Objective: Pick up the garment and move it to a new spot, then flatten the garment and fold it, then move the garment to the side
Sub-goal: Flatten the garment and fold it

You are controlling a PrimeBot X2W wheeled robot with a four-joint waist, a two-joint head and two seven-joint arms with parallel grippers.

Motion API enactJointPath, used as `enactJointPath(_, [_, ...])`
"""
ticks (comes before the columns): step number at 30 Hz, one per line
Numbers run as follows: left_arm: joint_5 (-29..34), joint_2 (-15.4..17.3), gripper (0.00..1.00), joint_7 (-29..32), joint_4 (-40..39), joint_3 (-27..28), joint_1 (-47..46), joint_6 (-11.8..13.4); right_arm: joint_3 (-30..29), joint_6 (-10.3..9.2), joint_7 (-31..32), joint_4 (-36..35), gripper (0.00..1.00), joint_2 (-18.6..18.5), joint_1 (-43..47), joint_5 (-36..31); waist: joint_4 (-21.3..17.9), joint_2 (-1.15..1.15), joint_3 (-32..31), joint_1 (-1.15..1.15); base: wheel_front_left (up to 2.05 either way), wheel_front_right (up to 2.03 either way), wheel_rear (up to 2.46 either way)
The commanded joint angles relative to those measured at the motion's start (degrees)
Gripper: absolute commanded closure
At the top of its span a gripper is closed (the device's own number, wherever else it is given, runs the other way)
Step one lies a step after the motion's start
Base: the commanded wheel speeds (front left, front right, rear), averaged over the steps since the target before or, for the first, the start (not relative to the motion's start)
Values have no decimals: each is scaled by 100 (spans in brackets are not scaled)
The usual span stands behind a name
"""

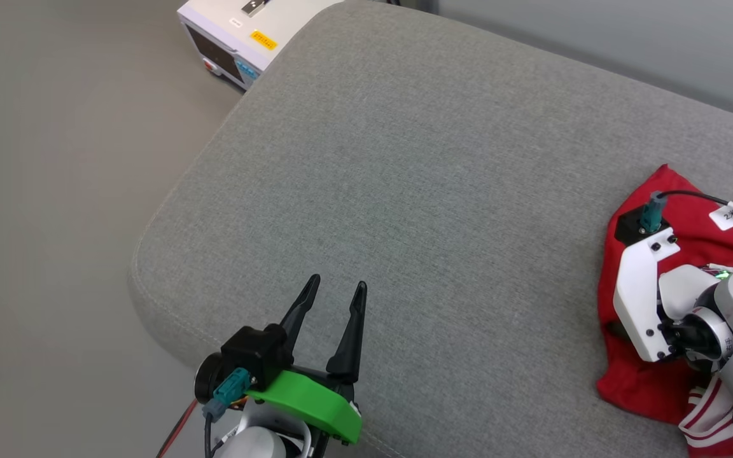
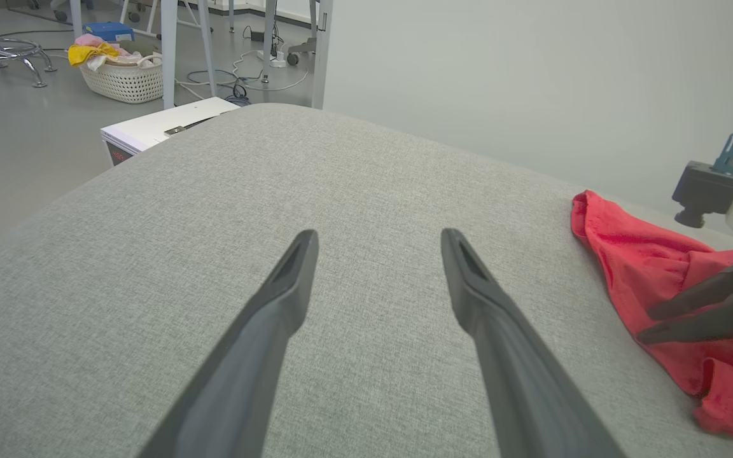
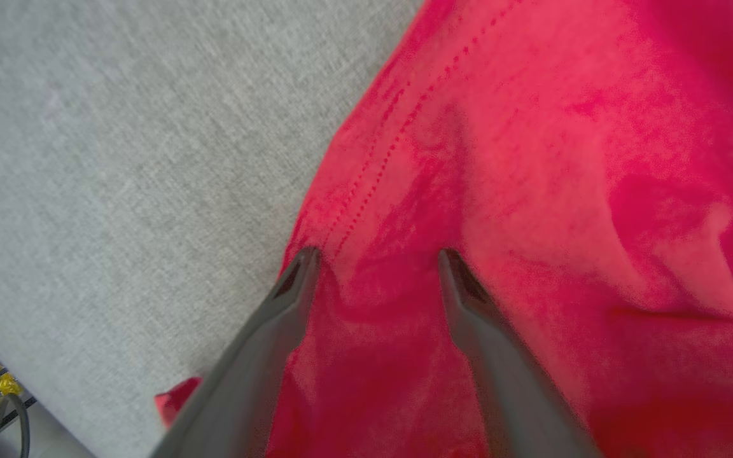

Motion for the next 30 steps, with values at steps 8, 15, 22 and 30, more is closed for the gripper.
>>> enactJointPath(8, [5, -23, 0, -34, 32, -4, -134, 63, 180, -1, -460, 224, 100, 262, -27, 347, -28, 0, -34, 0, 0, 0, 0])
enactJointPath(15, [10, -23, 0, -34, 63, -27, -158, 55, -13, -1, -1302, 138, 100, 451, -591, 616, -123, 0, -129, 0, 0, 0, 0])
enactJointPath(22, [9, -23, 0, -34, 60, -10, -181, 40, -637, -1, -2336, 493, 100, 596, -1442, 547, -112, 0, -116, 0, 0, 0, 0])
enactJointPath(30, [-34, -23, 0, -34, 24, -16, -197, 50, -1323, -1, -3491, 1546, 100, 493, -2081, -342, -58, 0, 2, 0, 0, 0, 0])
